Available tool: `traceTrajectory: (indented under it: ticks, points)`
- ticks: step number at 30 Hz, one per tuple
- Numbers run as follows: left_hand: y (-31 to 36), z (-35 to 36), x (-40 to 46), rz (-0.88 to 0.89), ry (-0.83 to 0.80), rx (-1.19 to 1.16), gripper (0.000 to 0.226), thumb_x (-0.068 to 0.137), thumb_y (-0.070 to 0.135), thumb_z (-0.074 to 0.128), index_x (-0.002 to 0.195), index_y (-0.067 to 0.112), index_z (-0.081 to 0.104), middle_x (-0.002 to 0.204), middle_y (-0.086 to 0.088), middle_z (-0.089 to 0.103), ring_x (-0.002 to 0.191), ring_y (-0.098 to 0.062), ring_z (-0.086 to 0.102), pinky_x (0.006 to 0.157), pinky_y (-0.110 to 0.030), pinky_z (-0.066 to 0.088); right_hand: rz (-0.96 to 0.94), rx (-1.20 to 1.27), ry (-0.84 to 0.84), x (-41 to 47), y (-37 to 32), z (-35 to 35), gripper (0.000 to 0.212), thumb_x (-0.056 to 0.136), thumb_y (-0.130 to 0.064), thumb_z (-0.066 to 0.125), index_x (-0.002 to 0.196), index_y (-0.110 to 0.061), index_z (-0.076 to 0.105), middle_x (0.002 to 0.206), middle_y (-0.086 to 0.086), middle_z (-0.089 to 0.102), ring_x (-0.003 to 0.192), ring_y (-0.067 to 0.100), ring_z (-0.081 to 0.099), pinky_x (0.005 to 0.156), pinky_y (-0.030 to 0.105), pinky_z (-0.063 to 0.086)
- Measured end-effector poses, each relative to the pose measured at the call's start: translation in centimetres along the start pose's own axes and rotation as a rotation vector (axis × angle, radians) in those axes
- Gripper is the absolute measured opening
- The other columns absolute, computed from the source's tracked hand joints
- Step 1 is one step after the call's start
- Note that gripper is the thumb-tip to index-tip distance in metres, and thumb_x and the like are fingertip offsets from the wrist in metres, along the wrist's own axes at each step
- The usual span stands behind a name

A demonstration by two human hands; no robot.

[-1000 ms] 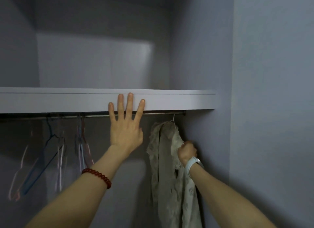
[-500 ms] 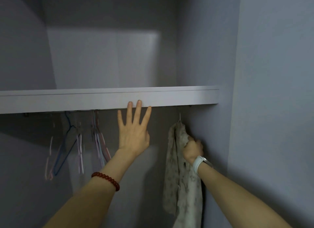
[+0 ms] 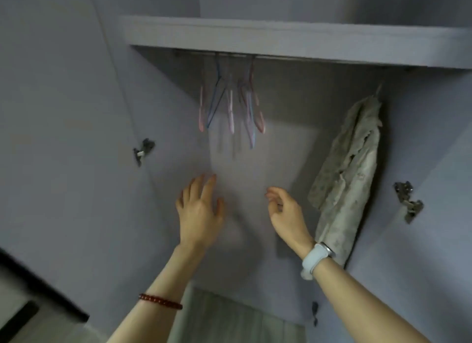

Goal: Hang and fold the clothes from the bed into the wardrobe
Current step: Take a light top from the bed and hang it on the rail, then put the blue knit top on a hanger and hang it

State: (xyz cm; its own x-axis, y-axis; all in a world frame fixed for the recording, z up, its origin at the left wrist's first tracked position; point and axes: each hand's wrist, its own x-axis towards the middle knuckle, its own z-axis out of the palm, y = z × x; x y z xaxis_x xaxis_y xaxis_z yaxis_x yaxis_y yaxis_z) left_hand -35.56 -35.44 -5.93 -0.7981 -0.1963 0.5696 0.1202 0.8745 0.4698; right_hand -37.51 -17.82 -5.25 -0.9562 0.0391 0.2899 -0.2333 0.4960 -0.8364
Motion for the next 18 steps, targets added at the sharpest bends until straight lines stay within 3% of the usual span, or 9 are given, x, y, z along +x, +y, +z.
traceTrajectory:
  ticks: [4, 7, 12, 18]
  points:
    - [-4.8, -5.0, -9.8, -0.291, 0.017, 0.063, 0.053, 0.084, 0.035, 0.042, 0.13, 0.012, 0.054, 0.134, -0.013, 0.052, 0.125, -0.035, 0.045, 0.1, -0.045, 0.035, -0.04, 0.101, -0.327, -5.9, -1.1, 6.7, 0.025, 0.092, -0.001, 0.047, 0.113, -0.003, 0.059, 0.101, 0.001, 0.064, 0.09, 0.014, 0.059, 0.078, 0.013, 0.042]
    - [-7.4, -8.9, -17.5, -0.509, 0.084, 0.146, 0.056, 0.083, 0.039, 0.038, 0.127, 0.011, 0.056, 0.13, -0.01, 0.056, 0.123, -0.032, 0.048, 0.102, -0.042, 0.035, -0.071, 0.166, -0.579, -10.8, -1.6, 11.6, 0.022, 0.093, 0.001, 0.046, 0.108, -0.003, 0.061, 0.095, 0.003, 0.064, 0.087, 0.017, 0.061, 0.072, 0.008, 0.043]
    - [-7.8, -15.1, -31.6, -0.959, 0.267, 0.26, 0.042, 0.088, 0.027, 0.049, 0.124, 0.006, 0.058, 0.122, -0.01, 0.06, 0.116, -0.028, 0.054, 0.099, -0.041, 0.042, -0.143, 0.176, -1.066, -21.5, -3.1, 17.5, 0.022, 0.093, -0.001, 0.045, 0.107, -0.006, 0.061, 0.089, 0.002, 0.064, 0.085, 0.02, 0.061, 0.081, 0.033, 0.048]
    - [-2.1, -22.4, -47.9, -1.425, 0.498, 0.384, 0.035, 0.093, 0.016, 0.051, 0.128, 0.012, 0.052, 0.129, -0.004, 0.054, 0.121, -0.019, 0.047, 0.101, -0.028, 0.035, -0.285, 0.146, -1.6, -37.4, -6.4, 20.0, 0.021, 0.093, 0.0, 0.043, 0.098, -0.017, 0.055, 0.077, -0.005, 0.06, 0.082, 0.026, 0.062, 0.082, 0.037, 0.047]
